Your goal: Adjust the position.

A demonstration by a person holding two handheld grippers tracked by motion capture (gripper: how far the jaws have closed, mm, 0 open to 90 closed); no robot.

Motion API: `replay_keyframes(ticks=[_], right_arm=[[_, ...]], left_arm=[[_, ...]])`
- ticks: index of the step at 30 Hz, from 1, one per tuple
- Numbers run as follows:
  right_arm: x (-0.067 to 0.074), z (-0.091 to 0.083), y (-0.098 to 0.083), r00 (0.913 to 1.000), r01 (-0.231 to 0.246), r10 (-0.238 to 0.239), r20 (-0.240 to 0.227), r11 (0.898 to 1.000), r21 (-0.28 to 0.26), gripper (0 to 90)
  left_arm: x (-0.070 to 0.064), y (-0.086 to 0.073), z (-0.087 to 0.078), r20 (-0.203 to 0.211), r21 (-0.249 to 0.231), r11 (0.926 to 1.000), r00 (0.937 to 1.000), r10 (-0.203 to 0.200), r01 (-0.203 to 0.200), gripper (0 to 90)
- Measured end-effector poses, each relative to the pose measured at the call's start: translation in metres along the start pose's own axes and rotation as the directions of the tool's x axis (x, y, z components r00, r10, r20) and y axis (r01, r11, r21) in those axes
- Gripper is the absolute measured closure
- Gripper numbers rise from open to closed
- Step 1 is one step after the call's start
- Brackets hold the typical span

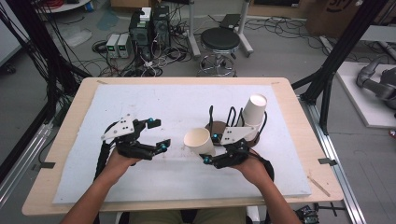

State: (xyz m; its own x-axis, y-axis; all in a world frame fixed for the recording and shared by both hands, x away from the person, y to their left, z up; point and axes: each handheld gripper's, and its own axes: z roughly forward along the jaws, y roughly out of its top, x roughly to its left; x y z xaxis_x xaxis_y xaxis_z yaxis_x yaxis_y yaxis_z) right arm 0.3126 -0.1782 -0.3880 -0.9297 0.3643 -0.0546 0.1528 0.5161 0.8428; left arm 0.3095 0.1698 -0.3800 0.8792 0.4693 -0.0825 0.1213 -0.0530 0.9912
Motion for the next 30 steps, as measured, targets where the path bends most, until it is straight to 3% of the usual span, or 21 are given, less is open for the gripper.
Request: replay_keyframes(ticks=[6, 7, 11, 15, 20, 30], right_arm=[[-0.001, -0.012, -0.017, 0.999, -0.028, 0.032, 0.032, 0.993, -0.114, 35.8], [-0.001, -0.012, -0.017, 0.999, -0.028, 0.032, 0.032, 0.993, -0.114, 35.8], [-0.002, -0.026, -0.027, 0.9972, -0.023, 0.036, 0.065, 0.981, -0.191, 35.4], [-0.004, -0.037, -0.032, 0.9946, -0.051, 0.071, 0.076, 0.971, -0.234, 35.0], [-0.006, -0.042, -0.036, 0.9911, -0.072, 0.097, 0.091, 0.966, -0.249, 34.7], [-0.005, -0.039, -0.034, 0.993, -0.066, 0.089, 0.078, 0.965, -0.254, 34.6]], left_arm=[[0.008, -0.018, -0.012, -0.061, -0.016, 0.9993, 0.9976, -0.034, 0.033, 17.2], [0.008, -0.018, -0.012, -0.061, -0.016, 0.9993, 0.9976, -0.034, 0.033, 17.2], [0.012, -0.025, -0.016, -0.093, -0.017, 0.9989, 0.9946, -0.044, 0.043, 17.4], [0.013, -0.029, -0.021, -0.11, -0.035, 0.9986, 0.993, -0.043, 0.04, 17.4], [0.015, -0.032, -0.026, -0.133, -0.026, 0.9991, 0.9904, -0.037, 0.033, 17.4], [0.018, -0.03, -0.041, -0.188, -0.024, 0.9997, 0.9821, -0.014, 0.009, 17.4]])
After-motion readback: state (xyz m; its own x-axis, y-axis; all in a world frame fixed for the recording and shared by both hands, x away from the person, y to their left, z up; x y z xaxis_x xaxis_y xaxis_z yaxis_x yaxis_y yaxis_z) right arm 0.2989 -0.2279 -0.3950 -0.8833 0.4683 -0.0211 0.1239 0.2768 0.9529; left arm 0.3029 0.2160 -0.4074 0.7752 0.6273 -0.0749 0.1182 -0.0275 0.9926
